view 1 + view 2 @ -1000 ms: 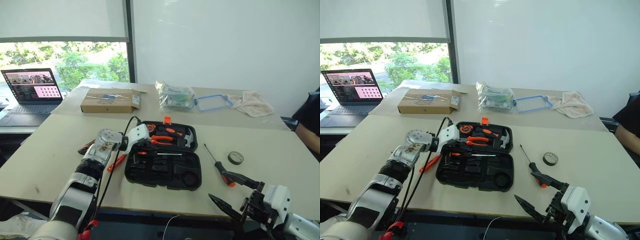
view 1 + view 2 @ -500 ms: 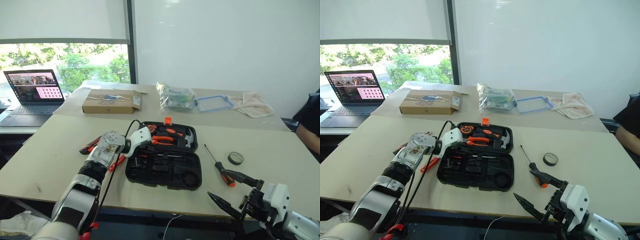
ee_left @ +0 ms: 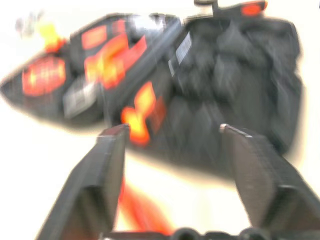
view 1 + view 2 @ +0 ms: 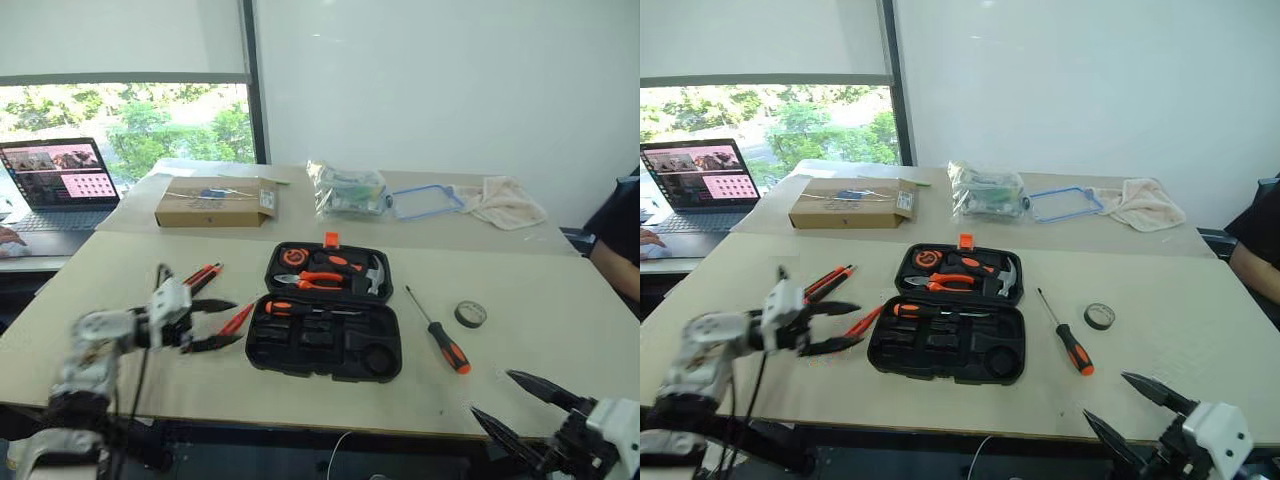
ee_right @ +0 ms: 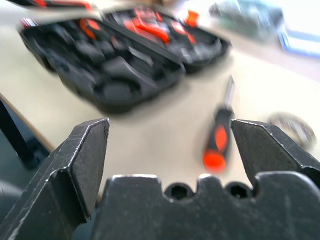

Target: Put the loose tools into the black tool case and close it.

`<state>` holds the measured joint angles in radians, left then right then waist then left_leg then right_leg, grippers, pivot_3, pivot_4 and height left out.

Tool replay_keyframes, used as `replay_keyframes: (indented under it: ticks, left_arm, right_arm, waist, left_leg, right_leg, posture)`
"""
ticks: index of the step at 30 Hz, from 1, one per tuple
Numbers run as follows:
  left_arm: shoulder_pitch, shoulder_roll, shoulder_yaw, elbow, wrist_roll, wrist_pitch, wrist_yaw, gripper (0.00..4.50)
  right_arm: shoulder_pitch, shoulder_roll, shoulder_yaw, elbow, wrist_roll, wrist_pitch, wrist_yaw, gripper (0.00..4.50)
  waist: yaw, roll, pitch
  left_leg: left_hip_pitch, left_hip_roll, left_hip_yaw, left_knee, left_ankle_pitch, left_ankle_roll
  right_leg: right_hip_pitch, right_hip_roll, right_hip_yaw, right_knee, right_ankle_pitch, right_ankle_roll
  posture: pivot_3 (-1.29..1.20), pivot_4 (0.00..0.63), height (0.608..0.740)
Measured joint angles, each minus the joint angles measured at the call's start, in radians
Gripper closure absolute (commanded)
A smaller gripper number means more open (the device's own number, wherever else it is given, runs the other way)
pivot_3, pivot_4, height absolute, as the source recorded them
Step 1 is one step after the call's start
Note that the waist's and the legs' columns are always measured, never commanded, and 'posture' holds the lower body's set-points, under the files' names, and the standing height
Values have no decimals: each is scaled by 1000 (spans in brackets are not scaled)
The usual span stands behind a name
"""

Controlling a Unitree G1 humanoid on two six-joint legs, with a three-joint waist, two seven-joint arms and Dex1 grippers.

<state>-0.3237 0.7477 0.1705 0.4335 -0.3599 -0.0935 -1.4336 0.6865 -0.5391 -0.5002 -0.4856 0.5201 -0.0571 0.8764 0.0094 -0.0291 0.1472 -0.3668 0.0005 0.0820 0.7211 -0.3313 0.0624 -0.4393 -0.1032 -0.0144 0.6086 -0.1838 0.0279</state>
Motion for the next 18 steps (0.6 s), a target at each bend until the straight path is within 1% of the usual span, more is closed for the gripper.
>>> replay_keyframes:
  ticks: [2, 4, 6, 9, 10, 11, 15, 17, 18]
  left_arm:
    - [87, 40, 63, -6, -29, 8, 2, 67]
    - [126, 54, 102, -9, -41, 9, 8, 67]
    - [198, 64, 141, -56, -75, 26, 8, 67]
    - [249, 48, 152, -175, -127, 82, 15, 67]
    - [250, 46, 151, -184, -131, 86, 17, 67]
    - [258, 41, 150, -227, -143, 98, 27, 67]
    - [254, 10, 136, -309, -159, 125, 66, 67]
    - [253, 1, 125, -350, -170, 138, 83, 67]
    - [256, -2, 124, -373, -177, 145, 91, 1]
  right_arm:
    - [6, -5, -4, -3, -26, 45, -41, 0]
    - [3, -12, -4, -3, -36, 98, -73, 0]
    - [-81, -80, 21, -18, -35, 221, -125, 0]
    - [-326, -228, 109, -46, -24, 503, -224, 0]
    - [-346, -239, 119, -46, -24, 527, -231, 0]
    - [-434, -284, 173, -42, -26, 636, -259, 0]
    - [-662, -304, 299, 33, -34, 828, -309, 0]
    - [-736, -322, 357, 85, -51, 899, -316, 0]
    - [-782, -324, 393, 130, -74, 920, -319, 250]
  waist:
    - [1, 0, 0]
    - [5, 1, 0]
    - [1, 2, 1]
    - [-3, 1, 2]
    - [-3, 1, 2]
    - [2, 1, 2]
    - [9, 2, 3]
    - [8, 2, 3]
    - [5, 2, 3]
  left_leg:
    - [0, 0, 0, 0, 0, 0]
    - [0, 0, 0, 1, 0, -1]
    - [0, 0, 1, 3, 0, -1]
    - [0, 0, 4, 5, 2, -1]
    - [0, 0, 4, 5, 3, -1]
    - [0, 1, 4, 5, 3, -1]
    - [-2, 1, 3, 5, 4, -2]
    - [-3, 0, 2, 4, 3, -1]
    - [-4, -1, 2, 4, 3, -1]
  right_leg:
    - [0, -3, 0, 0, 0, 0]
    - [0, -5, 0, 0, 0, 0]
    - [0, -8, 0, 1, -1, -3]
    - [0, -11, -2, 1, 3, -3]
    - [0, -10, -3, 1, 3, -4]
    - [0, -9, -5, 1, 3, -5]
    - [-2, -6, -9, 1, 4, -4]
    - [-1, -6, -11, 1, 6, -2]
    - [-2, -6, -12, 0, 6, -1]
  posture:
    - [0, 150, 740]
    - [0, 150, 740]
    - [0, 150, 740]
    - [0, 150, 740]
    - [0, 150, 740]
    - [0, 150, 740]
    - [0, 150, 740]
    - [0, 150, 740]
    - [0, 150, 740]
